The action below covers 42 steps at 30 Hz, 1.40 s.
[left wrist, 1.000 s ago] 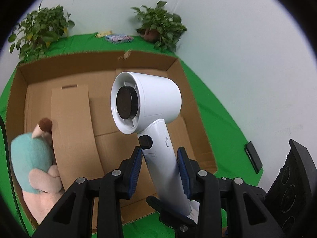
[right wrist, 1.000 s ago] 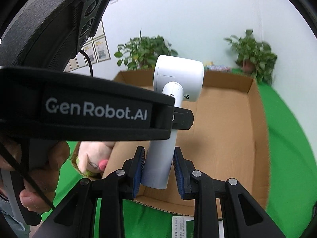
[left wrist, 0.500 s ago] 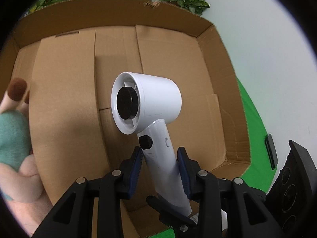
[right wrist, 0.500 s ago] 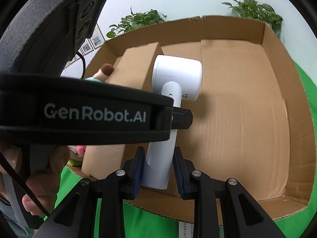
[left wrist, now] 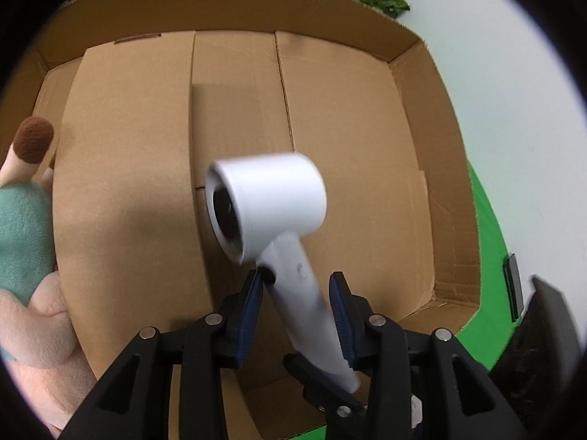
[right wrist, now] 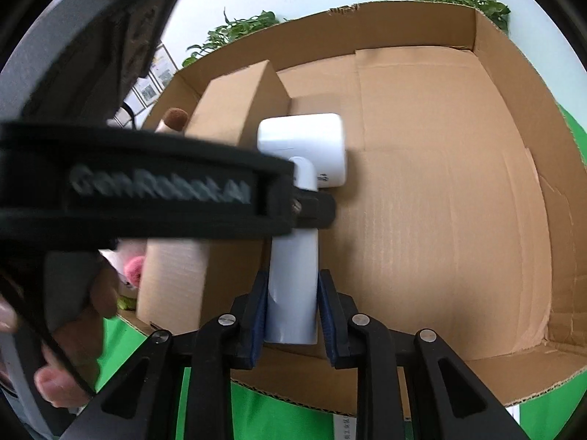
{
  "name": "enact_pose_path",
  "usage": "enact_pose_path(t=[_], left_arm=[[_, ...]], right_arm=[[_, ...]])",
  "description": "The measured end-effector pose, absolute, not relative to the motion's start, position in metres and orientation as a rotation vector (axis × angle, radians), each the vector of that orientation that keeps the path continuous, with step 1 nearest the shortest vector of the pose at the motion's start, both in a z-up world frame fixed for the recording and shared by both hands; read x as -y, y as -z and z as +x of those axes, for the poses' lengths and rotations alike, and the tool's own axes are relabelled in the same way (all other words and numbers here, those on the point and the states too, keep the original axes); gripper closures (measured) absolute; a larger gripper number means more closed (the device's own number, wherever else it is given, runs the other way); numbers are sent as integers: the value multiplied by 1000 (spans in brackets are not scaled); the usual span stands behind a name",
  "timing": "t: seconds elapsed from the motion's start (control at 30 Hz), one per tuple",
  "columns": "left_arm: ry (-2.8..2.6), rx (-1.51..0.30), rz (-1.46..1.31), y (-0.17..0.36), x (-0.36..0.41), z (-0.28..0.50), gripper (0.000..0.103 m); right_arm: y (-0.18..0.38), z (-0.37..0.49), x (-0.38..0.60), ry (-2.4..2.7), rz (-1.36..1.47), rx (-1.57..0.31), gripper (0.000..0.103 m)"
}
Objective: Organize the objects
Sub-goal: 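Lift the hair dryer and lower it into the tray beside the brown box, then open the left gripper and withdraw it from the hair dryer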
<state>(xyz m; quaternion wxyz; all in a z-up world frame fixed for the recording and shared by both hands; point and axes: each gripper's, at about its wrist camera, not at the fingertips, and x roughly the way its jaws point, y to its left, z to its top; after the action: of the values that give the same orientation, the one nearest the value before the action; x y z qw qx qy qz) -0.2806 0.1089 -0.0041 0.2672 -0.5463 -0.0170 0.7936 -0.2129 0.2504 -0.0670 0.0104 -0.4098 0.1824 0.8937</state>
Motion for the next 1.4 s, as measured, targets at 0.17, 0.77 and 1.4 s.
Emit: enact_pose_path(t=[0.17,0.77,1.4], left_arm=[[-2149,60,-1455,-3,-105,-280,66],[-2248,134,-1323,-36,-48,-255,66],[-2823,-119,-737,-72,-22,-134,19]], right_arm=[[76,-219,-250,-2765,-1341,-636,75],[85,-258,-233,-2701,-1400,-566,81],[-7,-157,-192,-2755,-1055,-177,1]])
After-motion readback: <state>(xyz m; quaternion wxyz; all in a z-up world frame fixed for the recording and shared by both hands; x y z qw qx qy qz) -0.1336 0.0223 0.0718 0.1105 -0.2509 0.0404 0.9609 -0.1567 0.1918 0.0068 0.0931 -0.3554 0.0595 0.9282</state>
